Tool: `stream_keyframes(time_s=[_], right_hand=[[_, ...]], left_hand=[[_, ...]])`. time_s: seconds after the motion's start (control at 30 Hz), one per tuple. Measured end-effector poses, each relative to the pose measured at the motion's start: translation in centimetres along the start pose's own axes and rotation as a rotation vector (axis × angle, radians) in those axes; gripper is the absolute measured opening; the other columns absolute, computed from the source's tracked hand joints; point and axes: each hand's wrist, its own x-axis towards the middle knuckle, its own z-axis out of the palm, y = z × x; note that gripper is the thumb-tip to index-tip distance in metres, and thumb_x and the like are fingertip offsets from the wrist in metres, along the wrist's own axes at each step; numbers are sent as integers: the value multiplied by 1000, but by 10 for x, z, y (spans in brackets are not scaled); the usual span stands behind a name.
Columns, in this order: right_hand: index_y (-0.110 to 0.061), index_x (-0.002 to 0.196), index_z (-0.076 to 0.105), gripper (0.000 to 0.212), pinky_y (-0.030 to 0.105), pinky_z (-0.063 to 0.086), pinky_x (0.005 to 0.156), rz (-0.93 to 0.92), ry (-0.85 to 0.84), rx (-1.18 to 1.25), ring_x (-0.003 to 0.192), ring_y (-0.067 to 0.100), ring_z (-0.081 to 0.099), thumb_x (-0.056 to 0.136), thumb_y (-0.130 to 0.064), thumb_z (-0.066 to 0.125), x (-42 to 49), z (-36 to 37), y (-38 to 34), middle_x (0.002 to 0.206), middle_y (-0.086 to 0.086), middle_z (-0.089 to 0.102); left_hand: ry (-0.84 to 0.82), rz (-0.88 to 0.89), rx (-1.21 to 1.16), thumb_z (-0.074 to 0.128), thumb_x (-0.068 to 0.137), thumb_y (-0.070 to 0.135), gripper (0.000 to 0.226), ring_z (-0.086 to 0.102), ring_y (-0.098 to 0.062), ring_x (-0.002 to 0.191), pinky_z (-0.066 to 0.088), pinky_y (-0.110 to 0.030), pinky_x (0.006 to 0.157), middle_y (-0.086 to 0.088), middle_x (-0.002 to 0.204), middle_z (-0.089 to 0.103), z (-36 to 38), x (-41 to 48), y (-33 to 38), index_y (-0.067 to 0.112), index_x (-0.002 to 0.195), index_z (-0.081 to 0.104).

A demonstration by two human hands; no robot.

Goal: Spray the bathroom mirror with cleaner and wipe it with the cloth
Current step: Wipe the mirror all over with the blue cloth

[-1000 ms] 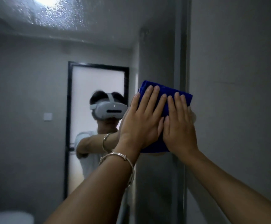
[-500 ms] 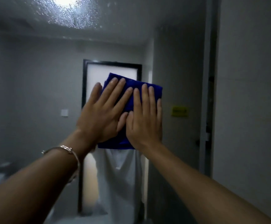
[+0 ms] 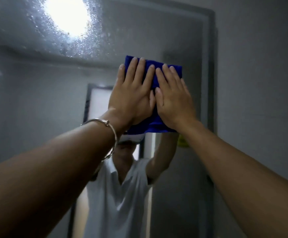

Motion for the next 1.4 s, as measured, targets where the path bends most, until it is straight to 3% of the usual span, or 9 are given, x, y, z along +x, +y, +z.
stream_keyframes(time_s=[0.17, 0.4, 0.63, 0.97, 1.1, 1.23, 1.4], right_hand=[[-15, 151, 15, 56, 37, 5, 120, 118, 66, 22, 147, 14, 2, 98, -33, 17, -29, -4, 42, 160, 3, 11], [-12, 150, 15, 61, 41, 10, 120, 177, 88, 13, 146, 17, 5, 95, -38, 8, -61, 1, 46, 158, 7, 15], [-12, 144, 7, 53, 43, 13, 118, 195, 73, -13, 144, 17, 5, 97, -33, 15, -112, 7, 44, 157, 9, 17], [-4, 145, 17, 54, 52, 27, 108, 222, 13, -149, 140, 31, 23, 95, -24, 26, -208, 14, 20, 150, 22, 30], [-3, 146, 14, 55, 51, 24, 112, 230, -72, -184, 142, 29, 18, 96, -24, 26, -245, 17, 4, 152, 20, 23], [-3, 147, 7, 58, 43, 9, 117, 214, -151, -177, 144, 29, 11, 97, -25, 25, -278, 20, -13, 155, 19, 15], [-4, 148, 4, 58, 45, 11, 116, 212, -223, -146, 145, 29, 7, 98, -27, 23, -322, 27, -36, 155, 17, 9]], left_hand=[[38, 63, -28, 13, 90, 38, 64, 21, -35, 141, 13, -51, 113, -20, 151, 26, 17, 12, 51, 8, 145, 28], [41, 104, -43, 17, 94, 37, 59, 26, -33, 139, 18, -50, 112, -19, 149, 31, 25, -10, 71, 8, 143, 33], [-19, 126, -70, 18, 96, 39, 58, 18, -31, 142, 18, -50, 115, -16, 153, 23, 32, -53, 92, 10, 146, 24], [-91, 212, -132, 23, 96, 39, 56, 18, -31, 142, 14, -50, 114, -16, 152, 23, 36, -140, 117, 10, 144, 28], [-147, 253, -104, 24, 96, 39, 57, 13, -30, 142, 10, -50, 114, -16, 152, 15, 33, -177, 118, 10, 145, 24], [-165, 269, -118, 23, 96, 38, 56, 12, -30, 142, 8, -50, 114, -16, 152, 14, 29, -216, 119, 10, 145, 21], [-205, 284, -130, 24, 97, 38, 58, 7, -29, 142, 10, -50, 114, -17, 152, 12, 29, -270, 119, 9, 146, 19]])
